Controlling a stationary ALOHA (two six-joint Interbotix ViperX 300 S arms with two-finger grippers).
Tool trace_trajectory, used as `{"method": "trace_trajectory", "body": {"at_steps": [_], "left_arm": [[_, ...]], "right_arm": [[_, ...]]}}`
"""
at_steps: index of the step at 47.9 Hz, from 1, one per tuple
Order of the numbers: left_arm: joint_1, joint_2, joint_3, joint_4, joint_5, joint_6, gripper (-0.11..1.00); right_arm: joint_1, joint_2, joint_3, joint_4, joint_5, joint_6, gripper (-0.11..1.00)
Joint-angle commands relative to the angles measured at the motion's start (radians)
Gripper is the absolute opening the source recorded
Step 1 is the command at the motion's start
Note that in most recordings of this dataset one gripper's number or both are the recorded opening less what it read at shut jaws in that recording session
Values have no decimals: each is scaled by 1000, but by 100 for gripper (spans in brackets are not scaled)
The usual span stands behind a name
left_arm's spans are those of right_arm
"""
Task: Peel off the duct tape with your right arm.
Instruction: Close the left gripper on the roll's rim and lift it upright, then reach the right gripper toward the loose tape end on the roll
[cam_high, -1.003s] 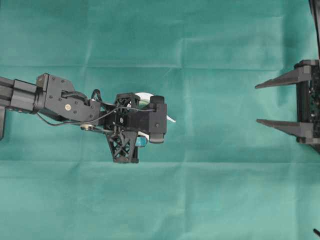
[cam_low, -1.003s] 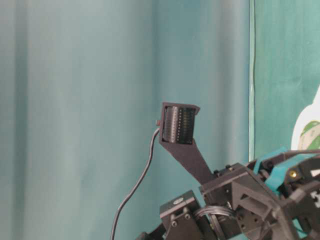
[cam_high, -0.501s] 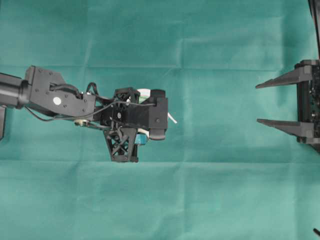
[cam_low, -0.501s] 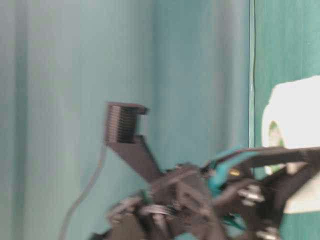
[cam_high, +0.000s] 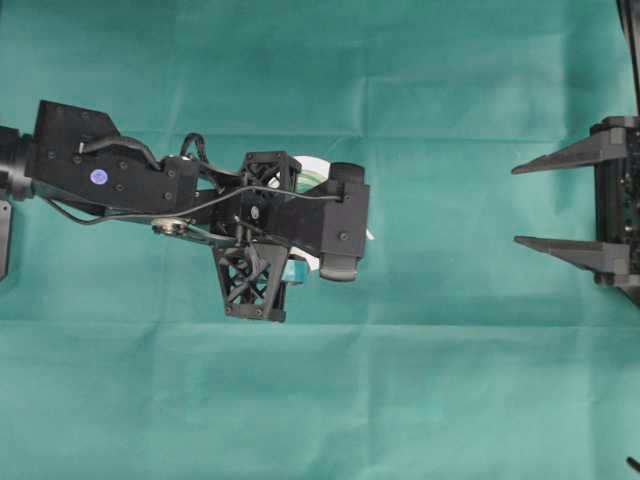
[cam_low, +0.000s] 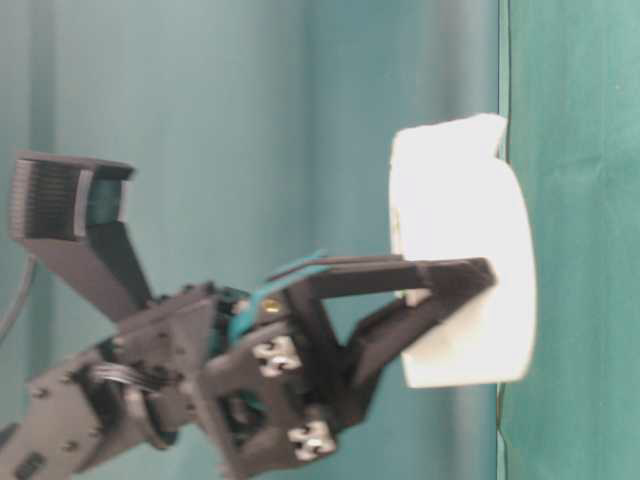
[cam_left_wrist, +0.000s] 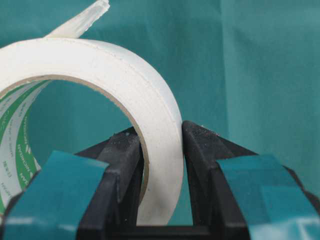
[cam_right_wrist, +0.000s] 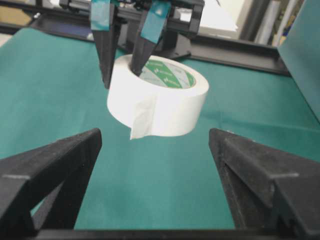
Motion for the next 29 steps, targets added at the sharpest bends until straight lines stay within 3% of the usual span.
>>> {"method": "trace_trajectory", "body": {"at_steps": [1,14,29], "left_arm": [[0,-41,-58,3,26,5,21],[8,-40,-66,5,40,5,21],[9,-38,-69,5,40,5,21]], "right_arm": [[2,8,-34,-2,2,5,83],[2,40,-55,-2,25,41,83],[12,216,-137,-2,18,55,83]]}}
